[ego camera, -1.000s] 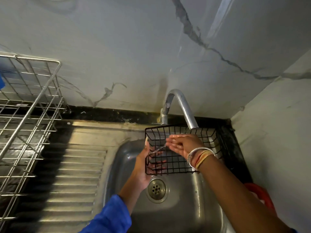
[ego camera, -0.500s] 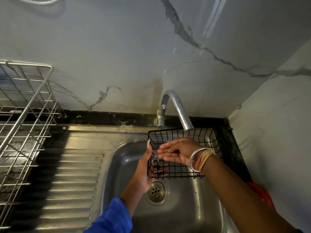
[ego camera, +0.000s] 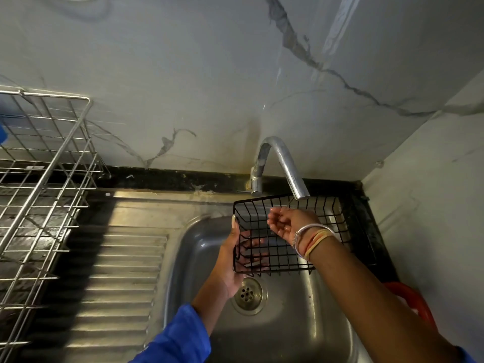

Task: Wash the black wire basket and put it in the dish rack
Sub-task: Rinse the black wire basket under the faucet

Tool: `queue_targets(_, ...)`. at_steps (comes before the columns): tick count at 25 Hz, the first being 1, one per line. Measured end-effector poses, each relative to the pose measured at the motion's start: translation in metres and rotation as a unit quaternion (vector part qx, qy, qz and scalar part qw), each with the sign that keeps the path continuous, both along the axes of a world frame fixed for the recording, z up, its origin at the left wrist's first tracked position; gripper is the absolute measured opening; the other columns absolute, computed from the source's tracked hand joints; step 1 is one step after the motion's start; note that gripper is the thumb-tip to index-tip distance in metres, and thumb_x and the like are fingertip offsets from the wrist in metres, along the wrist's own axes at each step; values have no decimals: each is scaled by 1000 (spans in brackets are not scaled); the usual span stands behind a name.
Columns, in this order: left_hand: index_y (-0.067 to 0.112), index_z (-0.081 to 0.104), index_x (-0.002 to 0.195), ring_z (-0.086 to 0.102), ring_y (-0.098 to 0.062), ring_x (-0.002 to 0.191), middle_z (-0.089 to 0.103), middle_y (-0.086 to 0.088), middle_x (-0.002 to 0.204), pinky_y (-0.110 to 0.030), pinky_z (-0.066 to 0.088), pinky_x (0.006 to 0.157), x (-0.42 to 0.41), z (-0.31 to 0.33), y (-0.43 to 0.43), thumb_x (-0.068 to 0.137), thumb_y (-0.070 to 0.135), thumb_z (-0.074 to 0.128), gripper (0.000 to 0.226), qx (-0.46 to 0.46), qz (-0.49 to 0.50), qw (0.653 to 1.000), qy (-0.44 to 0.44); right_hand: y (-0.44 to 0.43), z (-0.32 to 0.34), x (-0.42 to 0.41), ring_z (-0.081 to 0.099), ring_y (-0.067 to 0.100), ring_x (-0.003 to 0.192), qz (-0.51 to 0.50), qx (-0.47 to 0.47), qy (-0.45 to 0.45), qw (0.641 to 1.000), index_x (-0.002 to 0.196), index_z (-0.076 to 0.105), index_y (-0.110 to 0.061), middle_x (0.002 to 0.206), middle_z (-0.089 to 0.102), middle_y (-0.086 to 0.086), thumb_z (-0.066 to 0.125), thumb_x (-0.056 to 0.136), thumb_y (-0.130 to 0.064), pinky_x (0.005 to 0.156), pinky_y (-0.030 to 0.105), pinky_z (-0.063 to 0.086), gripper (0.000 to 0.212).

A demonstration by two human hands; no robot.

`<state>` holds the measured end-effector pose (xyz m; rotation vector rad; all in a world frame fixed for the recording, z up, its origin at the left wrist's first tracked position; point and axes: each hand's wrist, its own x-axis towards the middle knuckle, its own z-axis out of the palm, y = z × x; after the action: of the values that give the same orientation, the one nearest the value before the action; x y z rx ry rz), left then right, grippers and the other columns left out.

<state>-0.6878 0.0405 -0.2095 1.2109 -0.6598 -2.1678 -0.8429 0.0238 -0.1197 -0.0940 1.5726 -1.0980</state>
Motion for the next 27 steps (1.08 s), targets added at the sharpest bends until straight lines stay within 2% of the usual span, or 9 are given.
queue_targets(3, 12, 67, 128, 66, -42, 115, 69, -20, 125, -60, 49, 99, -3, -1, 1, 72, 82, 61, 90, -9, -10, 1000, -1, 5, 9, 12, 70, 34, 92, 136, 0, -50, 989, 99, 66, 8, 99, 70, 23, 45, 90, 13, 92, 41, 54, 23)
queue_targets(5, 12, 69, 126, 69, -38, 108, 71, -19, 122, -56, 51, 96, -3, 2, 1, 75, 80, 60, 85, -15, -19, 1000, -7, 2, 13, 6, 72, 31, 88, 112, -12, -61, 992, 106, 62, 12, 100, 69, 24, 42, 94, 8, 83, 35, 57, 24)
queue_targets(8, 9, 68, 124, 72, -31, 99, 74, -14, 117, -50, 54, 90, 0, 5, 0, 86, 75, 49, 79, -13, -34, 999, -20, 0, 7, -5, 69, 33, 95, -19, -39, -62, 997, 116, 56, 16, 105, 67, 24, 40, 96, 5, 76, 32, 57, 27)
queue_targets(12, 13, 70, 123, 71, -32, 104, 74, -14, 118, -46, 57, 84, 2, 8, 0, 89, 71, 46, 72, -14, -37, 999, -24, 10, 12, 6, 70, 35, 96, 155, 20, -39, 987, 112, 62, 10, 104, 69, 26, 45, 92, 9, 86, 40, 56, 26)
queue_targets(15, 11, 71, 118, 72, -29, 95, 75, -13, 114, -45, 56, 83, 2, 14, 3, 89, 69, 49, 69, -13, -35, 999, -35, 5, 11, 3, 68, 34, 96, 50, -19, -47, 997, 108, 61, 10, 111, 67, 27, 42, 90, 12, 84, 38, 56, 26)
queue_targets(18, 14, 70, 124, 73, -30, 100, 75, -13, 116, -46, 58, 85, 3, 15, 2, 86, 72, 53, 70, -24, -36, 998, -53, 11, 14, 8, 68, 38, 100, 151, 21, -47, 987, 109, 63, 9, 106, 69, 26, 40, 92, 8, 88, 41, 55, 29)
queue_targets(21, 11, 67, 123, 73, -29, 93, 74, -16, 114, -40, 60, 74, 5, 16, 1, 74, 79, 65, 84, -20, -32, 998, -55, 13, 8, 4, 69, 36, 96, 19, -15, -69, 997, 106, 63, 8, 95, 72, 22, 38, 89, 10, 80, 38, 57, 30)
queue_targets(24, 4, 64, 121, 71, -30, 85, 72, -21, 115, -37, 58, 65, 12, 15, 4, 76, 62, 70, 74, -16, 2, 998, -53, 10, 2, 6, 65, 26, 79, -148, -84, -178, 969, 85, 63, 0, 78, 67, 13, 29, 78, 16, 72, 32, 54, 38)
queue_targets(27, 10, 67, 113, 72, -36, 91, 74, -15, 110, -38, 59, 68, 30, 11, 9, 71, 55, 73, 62, -55, 49, 992, -101, 10, -1, 7, 61, 21, 68, -156, -140, -185, 960, 79, 60, -4, 69, 62, 7, 31, 68, 16, 68, 28, 51, 37)
